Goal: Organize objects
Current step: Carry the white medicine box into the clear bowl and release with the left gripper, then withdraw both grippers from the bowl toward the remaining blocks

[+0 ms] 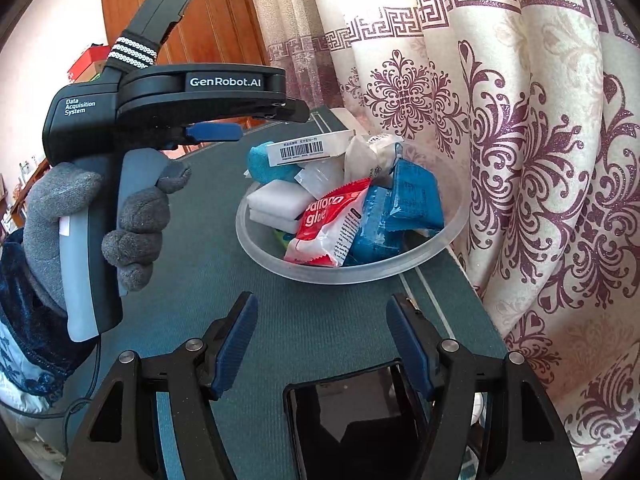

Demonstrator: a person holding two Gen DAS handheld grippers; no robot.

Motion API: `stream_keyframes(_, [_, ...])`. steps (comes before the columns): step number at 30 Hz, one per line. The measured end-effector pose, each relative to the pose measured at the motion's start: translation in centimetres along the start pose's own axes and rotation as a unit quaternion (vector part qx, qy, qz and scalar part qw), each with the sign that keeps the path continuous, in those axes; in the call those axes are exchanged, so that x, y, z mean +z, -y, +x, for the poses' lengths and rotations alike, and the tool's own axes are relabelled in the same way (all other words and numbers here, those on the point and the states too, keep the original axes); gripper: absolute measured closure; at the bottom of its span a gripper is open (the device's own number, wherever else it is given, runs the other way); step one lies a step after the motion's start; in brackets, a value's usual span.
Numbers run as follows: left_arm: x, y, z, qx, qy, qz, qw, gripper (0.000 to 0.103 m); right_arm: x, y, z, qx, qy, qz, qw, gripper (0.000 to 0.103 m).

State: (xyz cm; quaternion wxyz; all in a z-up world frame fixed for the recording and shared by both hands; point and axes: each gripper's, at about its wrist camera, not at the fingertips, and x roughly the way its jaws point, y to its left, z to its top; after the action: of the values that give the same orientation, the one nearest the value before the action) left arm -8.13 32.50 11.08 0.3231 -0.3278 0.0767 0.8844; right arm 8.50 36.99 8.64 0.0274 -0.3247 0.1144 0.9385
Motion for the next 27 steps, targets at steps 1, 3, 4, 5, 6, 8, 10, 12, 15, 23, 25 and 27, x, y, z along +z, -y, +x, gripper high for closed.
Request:
stream_keyframes(1, [-0.2, 0.0, -0.1, 0.008, 0.002, 0.004, 1.0, 0.014, 0.0, -0.1, 0.0, 0.0, 0.0, -0.001, 1.0, 0.035])
stream_keyframes(3, [-0.5, -0.1, 0.0, 0.017, -0.002, 0.01, 0.9998, 0.014, 0.0, -0.2, -0.1, 0.0, 0.001, -0.003, 1.0, 0.035])
stream_keyframes(4, [-0.7, -0.2, 0.1, 0.019, -0.005, 0.01, 0.9998, 0.014, 0.0, -0.3, -0.2, 0.001, 0.001, -0.005, 1.0, 0.035])
stream_keyframes(5, [-0.8, -0.3, 0.1, 0.02, -0.007, 0.008, 0.9997, 0.014, 0.0, -0.4, -0.2, 0.001, 0.002, -0.006, 1.0, 0.035])
stream_keyframes(6, [-1.0, -0.4, 0.0, 0.02, -0.008, 0.006, 0.9997, 0.014, 0.0, -0.5, -0.3, 0.001, 0.003, -0.007, 1.0, 0.035])
stream_keyframes(8, [-1.3, -0.7, -0.3, 0.019, -0.009, 0.002, 0.9998, 0.011, 0.0, -0.7, -0.4, 0.001, 0.004, -0.009, 1.0, 0.035])
stream_keyframes(10, [-1.7, -0.9, -0.8, 0.02, -0.009, 0.001, 0.9998, 0.006, 0.0, -0.8, -0.4, 0.001, 0.004, -0.01, 1.0, 0.035])
stream_keyframes(12, [-2.0, -1.1, -1.2, 0.023, -0.008, 0.002, 0.9997, 0.003, 0.0, -0.9, -0.4, 0.0, 0.003, -0.01, 1.0, 0.035])
stream_keyframes(15, [-2.5, -1.5, -1.5, 0.033, -0.009, 0.003, 0.9994, 0.001, -0.1, -1.1, -0.2, 0.001, 0.0, -0.012, 1.0, 0.035])
stream_keyframes(23, [-4.0, -3.4, -2.1, 0.048, -0.022, -0.022, 0.9984, 0.001, -0.3, -1.6, 0.1, -0.002, -0.008, -0.009, 1.0, 0.035])
stream_keyframes(25, [-4.5, -4.0, -2.3, 0.055, -0.022, -0.025, 0.9979, 0.001, -0.3, -1.8, 0.2, -0.001, -0.01, -0.009, 1.0, 0.035])
stream_keyframes(27, [-4.9, -4.6, -2.7, 0.061, -0.023, -0.03, 0.9974, 0.001, -0.4, -2.2, 0.3, -0.001, -0.012, -0.01, 1.0, 0.034])
